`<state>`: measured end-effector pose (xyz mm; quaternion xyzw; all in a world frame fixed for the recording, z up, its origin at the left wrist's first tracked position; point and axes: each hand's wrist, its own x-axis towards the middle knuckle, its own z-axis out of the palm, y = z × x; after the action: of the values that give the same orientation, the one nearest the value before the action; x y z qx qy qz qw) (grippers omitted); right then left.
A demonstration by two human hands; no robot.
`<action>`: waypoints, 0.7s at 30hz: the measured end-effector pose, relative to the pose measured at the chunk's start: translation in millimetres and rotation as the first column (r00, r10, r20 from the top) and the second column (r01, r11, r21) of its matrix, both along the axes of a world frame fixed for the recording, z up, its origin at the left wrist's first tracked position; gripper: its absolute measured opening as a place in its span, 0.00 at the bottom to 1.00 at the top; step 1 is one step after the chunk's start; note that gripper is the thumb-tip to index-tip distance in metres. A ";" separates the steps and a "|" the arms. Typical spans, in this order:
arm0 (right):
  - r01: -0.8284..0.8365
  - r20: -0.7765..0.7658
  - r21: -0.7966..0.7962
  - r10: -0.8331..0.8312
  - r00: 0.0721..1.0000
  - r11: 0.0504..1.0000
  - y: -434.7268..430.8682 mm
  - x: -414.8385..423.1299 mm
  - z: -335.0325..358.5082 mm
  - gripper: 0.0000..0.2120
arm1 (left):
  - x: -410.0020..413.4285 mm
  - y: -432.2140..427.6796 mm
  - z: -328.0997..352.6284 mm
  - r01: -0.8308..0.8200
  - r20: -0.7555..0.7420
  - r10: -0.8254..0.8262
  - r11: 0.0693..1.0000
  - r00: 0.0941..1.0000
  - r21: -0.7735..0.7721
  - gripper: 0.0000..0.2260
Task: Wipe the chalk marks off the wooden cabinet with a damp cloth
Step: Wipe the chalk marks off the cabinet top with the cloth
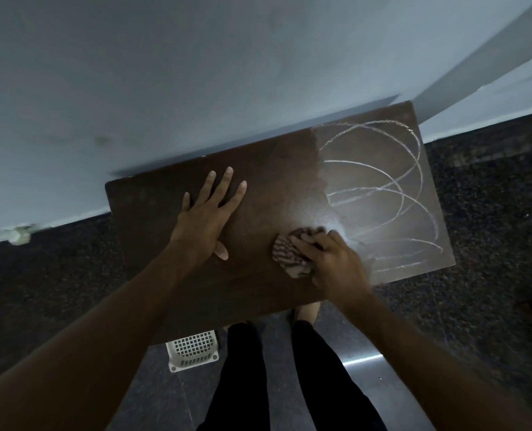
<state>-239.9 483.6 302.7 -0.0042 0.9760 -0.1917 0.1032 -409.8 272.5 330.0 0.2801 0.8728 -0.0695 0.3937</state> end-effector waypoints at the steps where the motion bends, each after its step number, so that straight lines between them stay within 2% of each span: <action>1: 0.036 0.007 0.005 -0.036 0.999 0.999 11.0 -6.5 0.3 0.34 | 0.1 0.4 0.4 -0.004 -0.001 0.004 1.000 1.000 0.002 0.67; 4: 0.298 0.035 -0.047 -0.296 0.954 0.953 33.3 -51.0 -7.0 0.21 | -0.2 0.9 0.7 -0.015 0.003 0.015 1.000 1.000 0.008 0.66; 5: 0.352 0.020 -0.052 -0.351 0.936 0.935 34.8 -70.5 -9.8 0.20 | -0.4 0.0 1.0 -0.016 0.001 0.016 1.000 1.000 0.010 0.66; 8: 0.411 -0.035 0.000 -0.411 0.911 0.911 26.2 -114.7 -11.0 0.17 | -0.6 -0.5 -0.1 -0.006 -0.009 0.006 1.000 1.000 0.003 0.67; 10: 0.422 -0.029 0.046 -0.421 0.907 0.905 15.3 -120.5 -5.1 0.19 | -0.9 -0.1 -0.8 -0.001 -0.016 0.001 1.000 1.000 -0.008 0.67; 12: 0.349 0.028 0.050 -0.351 0.936 0.936 3.2 -104.7 1.6 0.26 | -0.3 1.1 0.4 0.000 -0.016 0.000 1.000 1.000 -0.020 0.67; 15: 0.171 0.035 0.010 -0.171 0.985 0.985 -8.8 -54.9 -1.6 0.34 | 0.1 4.3 2.2 -0.003 -0.014 0.002 1.000 1.000 -0.026 0.67; 18: 0.113 0.000 -0.006 -0.113 0.994 0.994 -2.0 -8.3 -7.1 0.35 | 0.6 7.2 3.4 -0.004 -0.019 0.003 0.999 1.000 -0.034 0.67; 21: 0.074 -0.024 0.034 -0.073 0.997 0.997 16.6 -4.7 -5.1 0.36 | -0.1 8.8 4.1 -0.007 -0.012 0.007 0.999 1.000 -0.036 0.66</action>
<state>-244.5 500.3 297.6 0.0314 0.9799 -0.1781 0.0849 -409.9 281.2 334.1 0.2695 0.8746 -0.0855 0.3939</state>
